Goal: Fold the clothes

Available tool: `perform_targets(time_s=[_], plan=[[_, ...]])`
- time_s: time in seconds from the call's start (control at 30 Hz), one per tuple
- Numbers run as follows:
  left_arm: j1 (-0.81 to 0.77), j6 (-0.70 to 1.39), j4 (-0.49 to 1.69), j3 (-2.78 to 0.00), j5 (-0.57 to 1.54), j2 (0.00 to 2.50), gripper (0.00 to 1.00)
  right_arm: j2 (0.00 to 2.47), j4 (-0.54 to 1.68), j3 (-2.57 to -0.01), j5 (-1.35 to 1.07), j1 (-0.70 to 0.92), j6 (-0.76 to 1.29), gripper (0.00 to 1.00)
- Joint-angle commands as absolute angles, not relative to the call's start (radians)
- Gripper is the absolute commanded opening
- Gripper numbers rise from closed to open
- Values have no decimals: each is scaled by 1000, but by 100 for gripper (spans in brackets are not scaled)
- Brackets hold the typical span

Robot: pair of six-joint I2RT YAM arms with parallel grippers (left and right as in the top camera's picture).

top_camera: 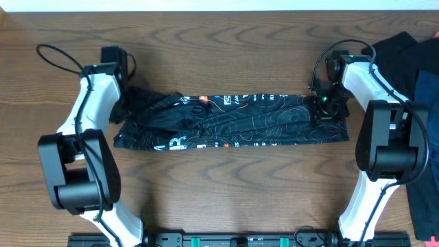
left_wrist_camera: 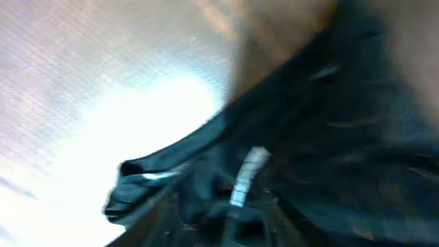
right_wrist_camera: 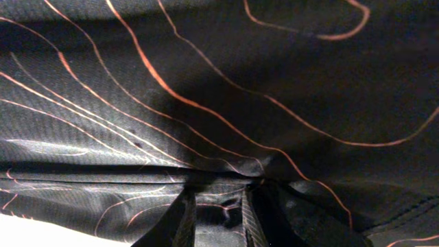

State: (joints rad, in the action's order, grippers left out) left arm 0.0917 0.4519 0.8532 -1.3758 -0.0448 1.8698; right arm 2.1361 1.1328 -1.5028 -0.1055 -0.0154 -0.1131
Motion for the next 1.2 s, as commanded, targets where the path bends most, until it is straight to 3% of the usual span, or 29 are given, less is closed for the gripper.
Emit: perform_targets(time_s=[0.0, 0.2, 0.5, 0.8, 1.03, 1.17], plan=[[67, 431, 825, -1407, 107, 1801, 28, 2138, 1133, -1487, -101, -15, -105, 23], [-46, 359, 757, -1393, 176, 1809, 12, 2138, 1133, -1487, -101, -15, -105, 23], [-232, 359, 645, -1371, 175, 1936, 12, 2138, 1137, -1487, -101, -15, -105, 23], [-256, 344, 649, -1371, 292, 2082, 13, 2138, 1151, -1490, -102, -15, -76, 32], [-196, 262, 649, -1427, 291, 1950, 44, 2067, 1155, -1563, -102, -44, -15, 36], [-135, 263, 659, -1438, 292, 1820, 54, 1977, 1153, -1574, -102, -99, -34, 53]])
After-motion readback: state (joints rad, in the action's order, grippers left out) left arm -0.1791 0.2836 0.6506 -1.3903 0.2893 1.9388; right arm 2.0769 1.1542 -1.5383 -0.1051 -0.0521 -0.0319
